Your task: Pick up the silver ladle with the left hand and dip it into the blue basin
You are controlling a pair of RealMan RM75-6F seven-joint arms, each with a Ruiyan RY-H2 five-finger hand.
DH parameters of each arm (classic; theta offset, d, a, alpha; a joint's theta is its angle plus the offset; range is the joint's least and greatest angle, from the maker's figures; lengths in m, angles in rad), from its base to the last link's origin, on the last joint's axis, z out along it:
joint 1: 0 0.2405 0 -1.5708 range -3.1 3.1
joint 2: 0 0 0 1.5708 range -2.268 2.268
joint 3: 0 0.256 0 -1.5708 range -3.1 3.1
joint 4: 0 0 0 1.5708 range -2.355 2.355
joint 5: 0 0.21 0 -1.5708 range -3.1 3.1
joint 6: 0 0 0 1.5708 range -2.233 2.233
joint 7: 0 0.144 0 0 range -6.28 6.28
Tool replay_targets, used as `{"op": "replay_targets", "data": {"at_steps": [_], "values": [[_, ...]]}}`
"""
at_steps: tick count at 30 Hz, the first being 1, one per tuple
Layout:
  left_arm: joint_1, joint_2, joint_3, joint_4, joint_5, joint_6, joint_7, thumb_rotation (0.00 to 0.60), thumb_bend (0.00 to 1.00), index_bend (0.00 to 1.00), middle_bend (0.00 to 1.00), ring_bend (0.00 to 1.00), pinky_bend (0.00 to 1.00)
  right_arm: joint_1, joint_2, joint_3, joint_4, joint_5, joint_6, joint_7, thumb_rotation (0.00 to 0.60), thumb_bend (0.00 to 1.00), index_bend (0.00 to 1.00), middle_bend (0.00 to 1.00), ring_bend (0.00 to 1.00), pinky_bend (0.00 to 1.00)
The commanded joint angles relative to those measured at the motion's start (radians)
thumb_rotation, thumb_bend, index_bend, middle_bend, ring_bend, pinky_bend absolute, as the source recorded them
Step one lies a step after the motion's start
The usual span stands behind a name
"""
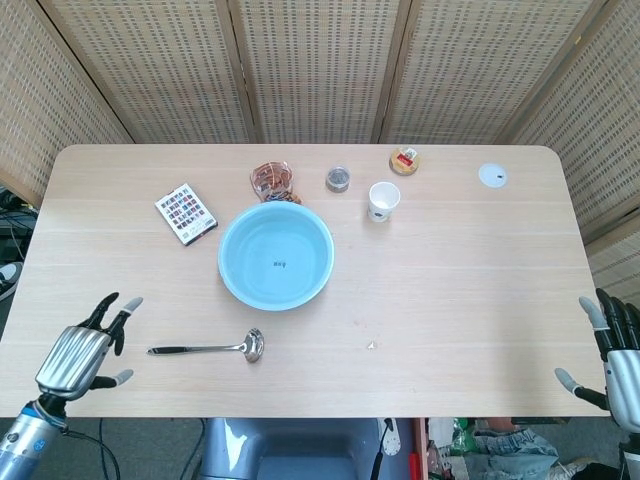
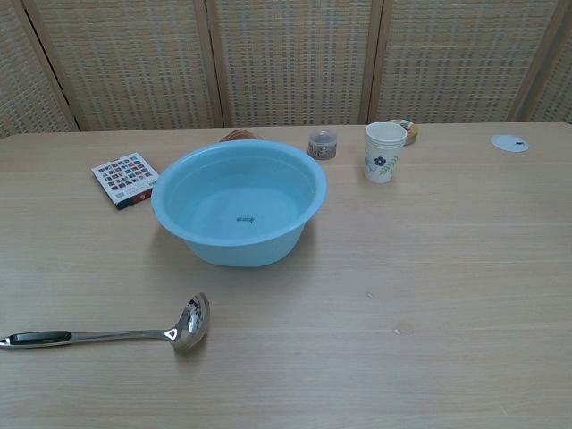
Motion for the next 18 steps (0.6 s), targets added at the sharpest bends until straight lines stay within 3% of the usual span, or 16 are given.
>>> {"op": "replay_targets", "data": {"at_steps": [1,11,18], "values": [[-0.052,-0.090,-0.011,0.094,-0.063,-0.103,-0.007,0.600,0.14,0.12,0.97,0.98,1.00,0.000,0.001,-0.002,-0.001,-0.001,-0.001,0.005,0.600,0.00,0.00,0.00,0.00,0.00],[-0.107,-0.247,-0.019,0.268,-0.163,-0.238,0.025,0.600,0.17,0.33,0.98,0.99,1.00,0.002,0.010,-0.001,0.000,0.003,-0.007,0.032,0.600,0.00,0.00,0.00,0.00,0.00],[-0.116,-0.294,-0.032,0.322,-0.215,-0.255,0.034,0.600,0.22,0.35,0.99,0.99,1.00,0.005,0.014,0.000,0.001,0.008,-0.015,0.048,0.600,0.00,0.00,0.00,0.00,0.00]]}}
